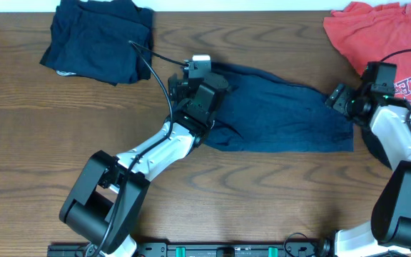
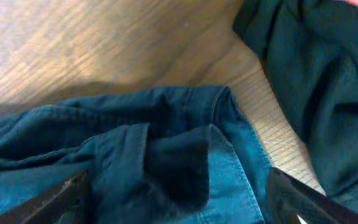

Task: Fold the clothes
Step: 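Fold the shorts' bottom half up onto the top half with both grippers, then grasp the left and right ends of the folded navy shorts strip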

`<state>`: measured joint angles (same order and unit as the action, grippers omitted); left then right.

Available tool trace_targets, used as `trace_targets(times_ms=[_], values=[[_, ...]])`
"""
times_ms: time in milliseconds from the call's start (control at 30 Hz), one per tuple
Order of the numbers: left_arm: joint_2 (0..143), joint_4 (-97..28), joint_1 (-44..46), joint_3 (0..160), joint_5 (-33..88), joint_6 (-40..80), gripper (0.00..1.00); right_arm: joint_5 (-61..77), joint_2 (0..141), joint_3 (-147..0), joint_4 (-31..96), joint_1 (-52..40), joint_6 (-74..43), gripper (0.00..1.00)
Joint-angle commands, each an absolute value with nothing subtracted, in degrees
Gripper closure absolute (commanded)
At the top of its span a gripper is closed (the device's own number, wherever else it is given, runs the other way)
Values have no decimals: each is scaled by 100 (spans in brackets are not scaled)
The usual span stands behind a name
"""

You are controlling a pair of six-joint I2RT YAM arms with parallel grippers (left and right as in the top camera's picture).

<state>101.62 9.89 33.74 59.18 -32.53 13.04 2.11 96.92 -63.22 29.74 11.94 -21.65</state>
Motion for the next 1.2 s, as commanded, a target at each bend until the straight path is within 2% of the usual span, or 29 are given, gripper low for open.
trace_targets(times_ms=[0,167,433,633,733,1067,1167], values=[[9633,642,3343,5999,-3212,1184,2,648,9417,-6816,3415,1319,-1614,12],[9078,-381,3162,5999,-1780,1105,2,753,9288,-7452,4491,1299,-945,5],[9000,-1059,2644,5999,-388,1092,2,998,9301,-7559,4453,1170,-899,6],[9004,-1286,2410,5999,-64,843,2,1048,9303,-7537,5061,1184,-934,6],[9067,-1341,2335,5999,16,698,2,875,9323,-7452,5251,1240,-934,1],[9260,-1446,2126,6001,622,316,2,836,9931,-7194,5070,1317,-655,1],[9299,-1238,2084,6016,934,292,2,838,10197,-7194,4877,1323,-659,6]])
